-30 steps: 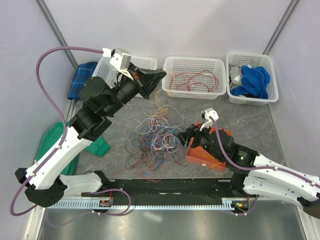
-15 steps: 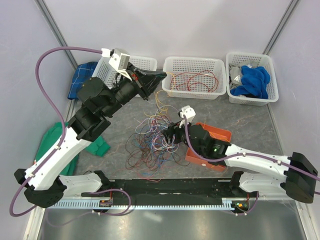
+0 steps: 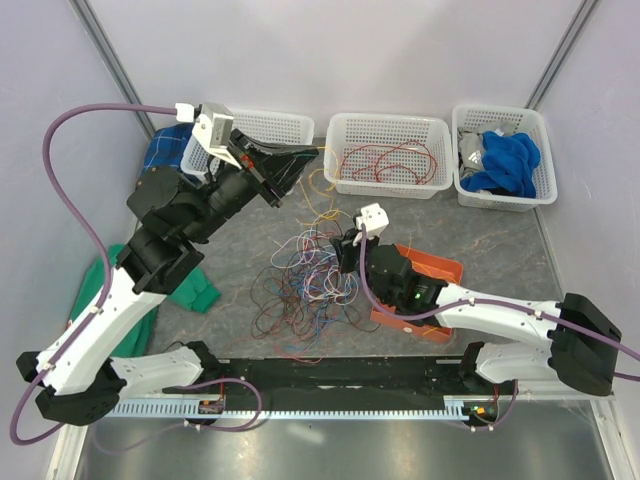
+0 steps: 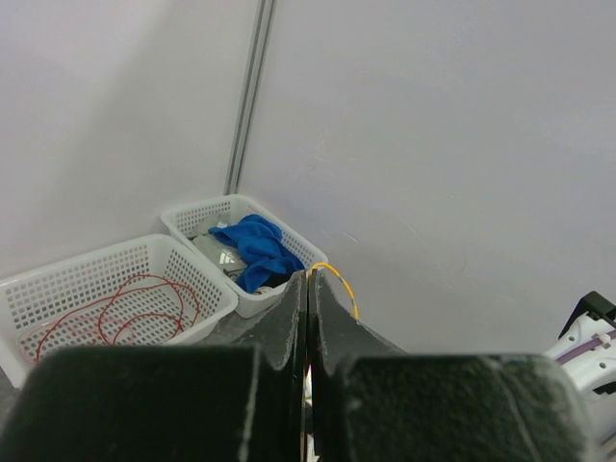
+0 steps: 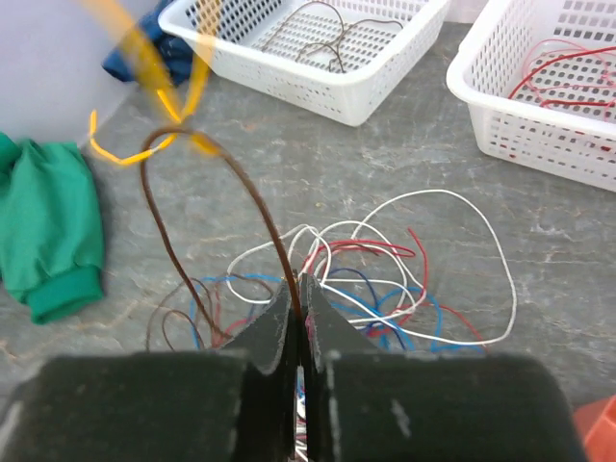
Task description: Untangle the cables
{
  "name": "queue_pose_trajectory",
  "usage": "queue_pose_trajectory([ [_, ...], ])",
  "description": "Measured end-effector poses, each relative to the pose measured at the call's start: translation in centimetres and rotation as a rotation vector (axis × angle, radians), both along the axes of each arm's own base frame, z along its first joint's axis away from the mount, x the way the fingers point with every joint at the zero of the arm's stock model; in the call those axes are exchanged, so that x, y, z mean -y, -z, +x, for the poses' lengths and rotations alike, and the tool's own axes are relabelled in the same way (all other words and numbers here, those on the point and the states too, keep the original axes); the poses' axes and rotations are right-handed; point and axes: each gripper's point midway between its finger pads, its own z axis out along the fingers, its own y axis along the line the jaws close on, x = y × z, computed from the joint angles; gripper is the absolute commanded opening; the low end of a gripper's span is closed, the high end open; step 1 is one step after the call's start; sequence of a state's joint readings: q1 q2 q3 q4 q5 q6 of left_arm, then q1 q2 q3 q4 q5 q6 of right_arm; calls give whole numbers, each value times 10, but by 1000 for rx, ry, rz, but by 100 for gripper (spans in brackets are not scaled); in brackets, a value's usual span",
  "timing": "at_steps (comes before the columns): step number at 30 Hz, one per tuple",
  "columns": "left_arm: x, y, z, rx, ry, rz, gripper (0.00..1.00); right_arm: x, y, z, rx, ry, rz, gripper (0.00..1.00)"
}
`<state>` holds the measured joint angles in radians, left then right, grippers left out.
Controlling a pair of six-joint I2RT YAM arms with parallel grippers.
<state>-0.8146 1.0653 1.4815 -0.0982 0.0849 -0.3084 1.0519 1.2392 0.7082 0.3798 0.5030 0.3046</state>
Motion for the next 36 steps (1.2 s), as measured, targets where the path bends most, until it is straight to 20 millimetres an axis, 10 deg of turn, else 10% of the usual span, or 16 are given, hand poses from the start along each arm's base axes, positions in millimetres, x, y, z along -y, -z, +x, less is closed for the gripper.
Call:
queue_pose_trajectory([
  [8,-12,9,18,-28,-119,27,2,24,-23,-8,-15,50,72,0],
  [12,-28,-22,36,28,-257,32,2,41,-18,-17,-67,81,99,0],
  [20,-68,-140,19,235,-365,-131,2,62,97,-44,-298,88,-28,0],
  [25,-77,-170,9,295,-368,-188,2,60,114,-50,-343,74,-53,0],
  [30,-56,-146,16,271,-312,-138,2,49,91,-44,-310,54,-30,0],
  [36,-27,-44,31,97,-239,-3,2,21,17,-27,-210,16,63,0],
])
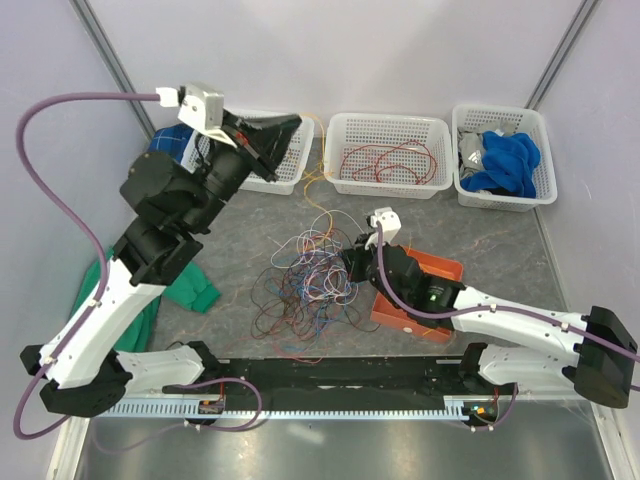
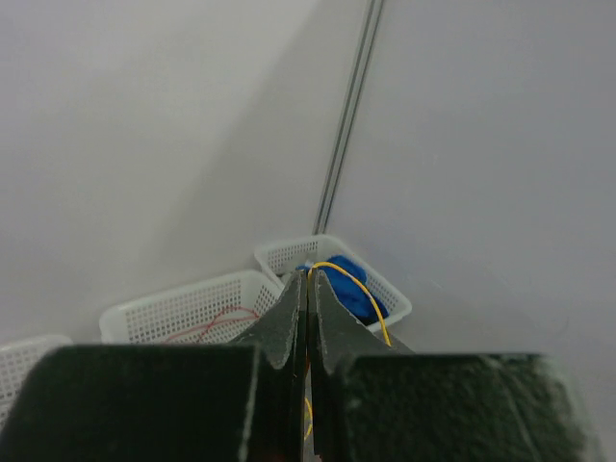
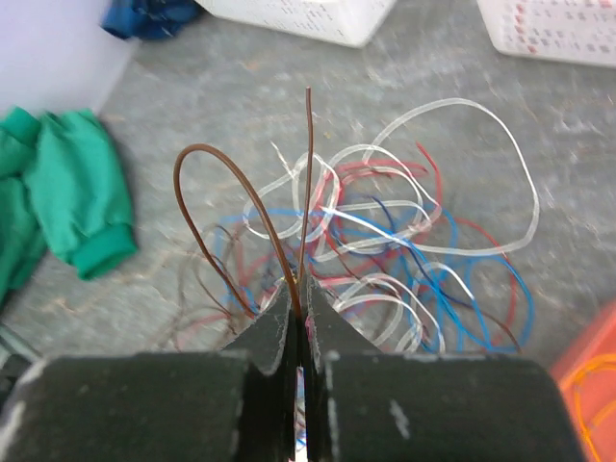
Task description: Untangle the cables
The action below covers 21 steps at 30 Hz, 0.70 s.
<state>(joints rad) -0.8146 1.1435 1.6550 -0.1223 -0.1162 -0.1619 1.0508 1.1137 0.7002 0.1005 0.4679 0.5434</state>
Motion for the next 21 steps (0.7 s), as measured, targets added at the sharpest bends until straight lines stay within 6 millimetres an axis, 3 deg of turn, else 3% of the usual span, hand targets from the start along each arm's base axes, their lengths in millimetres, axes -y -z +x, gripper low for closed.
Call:
queue_pose_trajectory([
  [1,2,13,1,-25,6,12,2,-3,-5,1,5,-2,6,2],
  [3,4,31,1,-59,16,27,2,-8,-9,3,8,-10,4,24],
  [5,4,37,-1,-71,22,27,2,-11,-5,3,-2,-23,-11,43],
  [7,1,33,-5,-64,30,12,2,-11,1,1,-17,-33,-37,52],
  [11,-6,21,-14,-40,41,-21,2,-8,4,-2,-35,-39,-61,54],
  [14,-7,17,-18,-32,55,-39,2,0,-5,-6,-31,-36,-62,56],
  [17,-3,17,-19,-37,79,-50,2,16,-36,-9,6,-11,-27,56],
  [21,15,26,-20,-71,154,-59,2,57,-105,-13,116,84,77,55],
])
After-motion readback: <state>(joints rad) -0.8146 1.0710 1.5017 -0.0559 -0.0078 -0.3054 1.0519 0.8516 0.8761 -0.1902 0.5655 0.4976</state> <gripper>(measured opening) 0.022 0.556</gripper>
